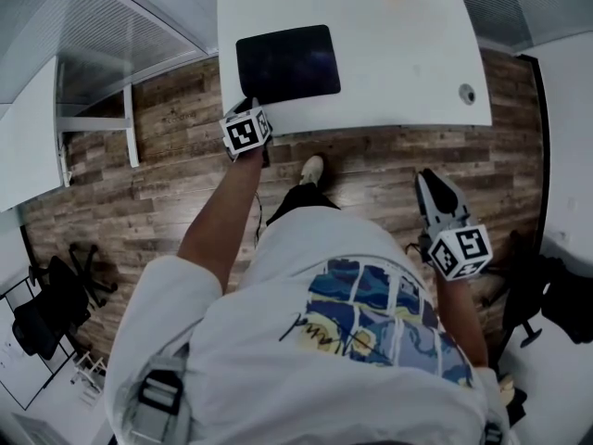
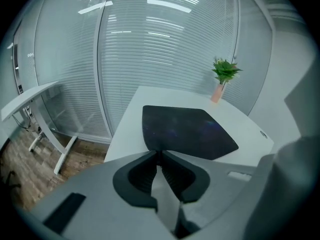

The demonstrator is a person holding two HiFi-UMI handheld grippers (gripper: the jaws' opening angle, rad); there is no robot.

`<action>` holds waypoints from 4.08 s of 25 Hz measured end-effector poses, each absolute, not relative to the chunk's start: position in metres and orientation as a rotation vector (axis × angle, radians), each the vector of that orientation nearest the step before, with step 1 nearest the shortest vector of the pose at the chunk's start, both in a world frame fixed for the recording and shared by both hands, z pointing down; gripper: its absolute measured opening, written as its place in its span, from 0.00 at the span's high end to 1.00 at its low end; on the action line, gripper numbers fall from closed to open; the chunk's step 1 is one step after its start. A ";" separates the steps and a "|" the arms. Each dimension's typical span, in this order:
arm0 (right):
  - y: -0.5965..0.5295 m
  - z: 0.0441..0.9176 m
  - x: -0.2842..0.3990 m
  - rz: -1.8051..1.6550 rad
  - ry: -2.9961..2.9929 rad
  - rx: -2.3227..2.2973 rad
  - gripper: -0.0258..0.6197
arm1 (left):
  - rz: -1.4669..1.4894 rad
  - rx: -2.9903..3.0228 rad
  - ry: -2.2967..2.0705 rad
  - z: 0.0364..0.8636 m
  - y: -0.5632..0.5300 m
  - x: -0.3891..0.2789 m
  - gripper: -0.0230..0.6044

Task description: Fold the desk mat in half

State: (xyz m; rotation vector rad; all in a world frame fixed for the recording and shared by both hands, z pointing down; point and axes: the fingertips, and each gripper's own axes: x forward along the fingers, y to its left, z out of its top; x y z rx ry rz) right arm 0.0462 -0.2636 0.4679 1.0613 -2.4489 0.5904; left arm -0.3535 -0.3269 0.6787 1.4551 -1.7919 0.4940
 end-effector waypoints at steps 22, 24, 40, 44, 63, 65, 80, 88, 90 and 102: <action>-0.233 0.479 0.101 0.675 -2.424 1.223 0.89 | 0.688 1.785 -1.803 0.626 -0.370 -0.271 0.92; -0.229 0.478 0.105 0.676 -2.417 1.249 0.89 | 0.693 1.814 -1.784 0.626 -0.374 -0.260 0.92; -0.197 0.476 0.163 0.712 -2.313 1.439 0.89 | 0.768 1.981 -1.570 0.650 -0.408 -0.162 0.92; -0.191 0.475 0.171 0.721 -2.287 1.470 0.89 | 0.787 1.989 -1.524 0.662 -0.412 -0.147 0.92; -0.180 0.473 0.184 0.738 -2.265 1.491 0.90 | 0.771 1.979 -1.440 0.677 -0.411 -0.123 0.88; -0.182 0.472 0.185 0.734 -2.272 1.484 0.90 | 0.756 1.986 -1.435 0.674 -0.410 -0.121 0.87; -0.154 0.465 0.192 0.679 -2.353 1.386 0.91 | 0.656 2.071 -1.422 0.634 -0.366 -0.091 0.85; -0.118 0.463 0.183 0.620 -2.448 1.274 0.92 | 0.520 2.147 -1.393 0.583 -0.299 -0.074 0.85; -0.105 0.465 0.180 0.608 -2.468 1.235 0.92 | 0.484 2.178 -1.371 0.569 -0.275 -0.069 0.85; -0.033 0.471 0.172 0.556 -2.576 0.993 0.94 | 0.372 2.413 -1.092 0.497 -0.089 0.001 0.89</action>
